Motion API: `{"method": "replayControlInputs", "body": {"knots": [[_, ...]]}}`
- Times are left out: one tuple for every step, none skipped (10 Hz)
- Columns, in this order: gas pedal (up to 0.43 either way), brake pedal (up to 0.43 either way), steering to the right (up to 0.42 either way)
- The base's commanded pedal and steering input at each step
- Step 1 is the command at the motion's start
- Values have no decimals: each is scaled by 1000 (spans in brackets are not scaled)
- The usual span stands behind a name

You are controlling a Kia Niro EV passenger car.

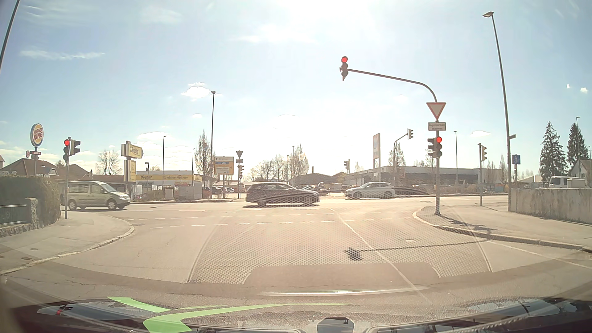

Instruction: Follow the waypoints while adhering to traffic rules and regulations

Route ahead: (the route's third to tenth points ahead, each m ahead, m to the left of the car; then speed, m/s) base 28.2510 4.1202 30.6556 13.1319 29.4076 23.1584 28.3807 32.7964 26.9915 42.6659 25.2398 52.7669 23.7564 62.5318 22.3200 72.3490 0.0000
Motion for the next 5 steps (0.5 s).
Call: {"method": "replayControlInputs", "body": {"knots": [[0, 341, 0], [0, 335, 0], [0, 341, 0], [0, 341, -1], [0, 341, 0]]}}
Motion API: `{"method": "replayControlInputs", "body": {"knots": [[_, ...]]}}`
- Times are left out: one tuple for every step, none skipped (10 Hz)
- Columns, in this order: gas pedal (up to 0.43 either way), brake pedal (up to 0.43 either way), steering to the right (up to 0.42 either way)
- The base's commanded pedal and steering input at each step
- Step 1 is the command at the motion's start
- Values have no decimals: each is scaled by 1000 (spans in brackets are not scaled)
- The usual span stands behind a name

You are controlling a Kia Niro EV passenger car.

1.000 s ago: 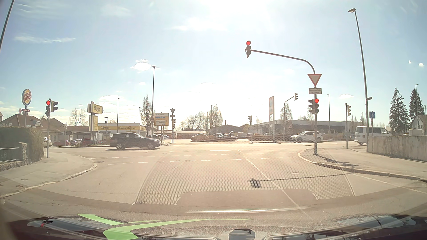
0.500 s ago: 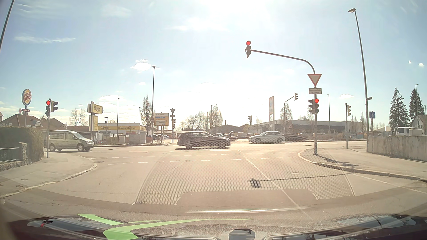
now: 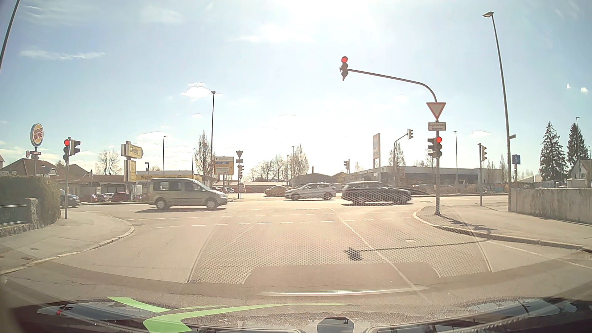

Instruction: Follow the waypoints while adhering to traffic rules and regulations

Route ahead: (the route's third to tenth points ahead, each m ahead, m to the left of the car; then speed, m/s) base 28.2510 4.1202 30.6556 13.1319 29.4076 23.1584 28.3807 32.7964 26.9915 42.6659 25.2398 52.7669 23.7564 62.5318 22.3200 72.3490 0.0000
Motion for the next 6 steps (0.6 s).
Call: {"method": "replayControlInputs", "body": {"knots": [[0, 335, 0], [0, 335, 0], [0, 335, 0], [0, 335, 0], [0, 341, 0], [0, 335, -1]]}}
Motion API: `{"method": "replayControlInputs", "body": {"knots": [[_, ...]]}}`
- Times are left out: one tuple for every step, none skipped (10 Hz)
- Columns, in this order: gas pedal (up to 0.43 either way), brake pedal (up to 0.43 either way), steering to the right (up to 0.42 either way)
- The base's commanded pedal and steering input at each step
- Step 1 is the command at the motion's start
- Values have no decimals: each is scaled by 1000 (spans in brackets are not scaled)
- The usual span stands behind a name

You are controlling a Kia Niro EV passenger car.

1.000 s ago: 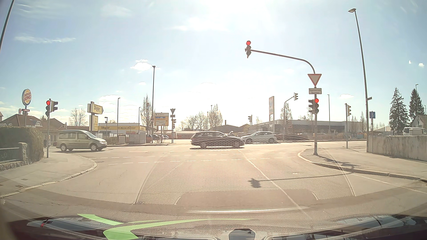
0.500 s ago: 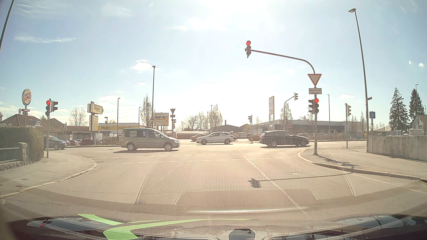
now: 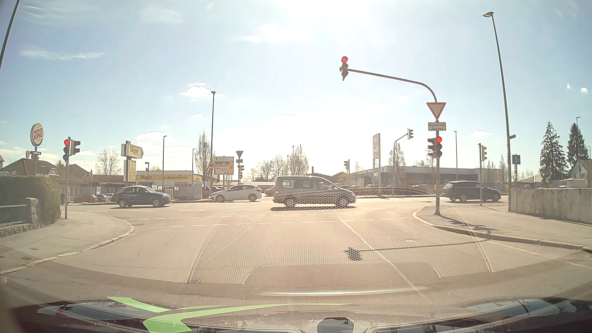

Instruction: Follow the waypoints while adhering to traffic rules and regulations

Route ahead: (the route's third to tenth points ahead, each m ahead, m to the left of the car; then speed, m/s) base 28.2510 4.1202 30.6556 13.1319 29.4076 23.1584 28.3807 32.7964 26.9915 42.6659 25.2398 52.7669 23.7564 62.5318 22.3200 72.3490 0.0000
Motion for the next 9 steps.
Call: {"method": "replayControlInputs", "body": {"knots": [[0, 335, 0], [0, 335, 0], [0, 335, 0], [0, 341, 0], [0, 335, 0], [0, 341, 0], [0, 341, -1], [0, 335, 0], [0, 335, 0]]}}
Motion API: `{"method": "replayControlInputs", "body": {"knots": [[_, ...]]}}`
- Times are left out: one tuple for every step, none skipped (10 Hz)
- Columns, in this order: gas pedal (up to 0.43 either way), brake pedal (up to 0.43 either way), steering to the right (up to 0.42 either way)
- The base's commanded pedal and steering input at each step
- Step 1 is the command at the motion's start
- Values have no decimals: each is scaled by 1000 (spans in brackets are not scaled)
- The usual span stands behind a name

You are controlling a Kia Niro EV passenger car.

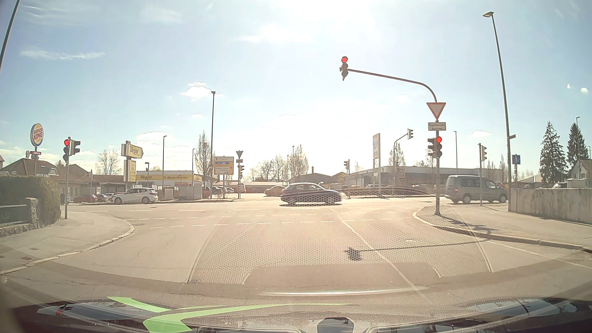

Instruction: Follow the waypoints while adhering to traffic rules and regulations

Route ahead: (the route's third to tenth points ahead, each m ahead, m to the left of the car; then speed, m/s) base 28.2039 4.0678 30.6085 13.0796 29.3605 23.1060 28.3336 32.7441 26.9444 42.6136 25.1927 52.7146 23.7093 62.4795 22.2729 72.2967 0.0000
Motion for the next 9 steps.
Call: {"method": "replayControlInputs", "body": {"knots": [[0, 335, 0], [0, 335, 0], [0, 341, 0], [0, 335, 0], [0, 341, 0], [0, 335, 0], [0, 341, 0], [0, 335, 0], [0, 335, 0]]}}
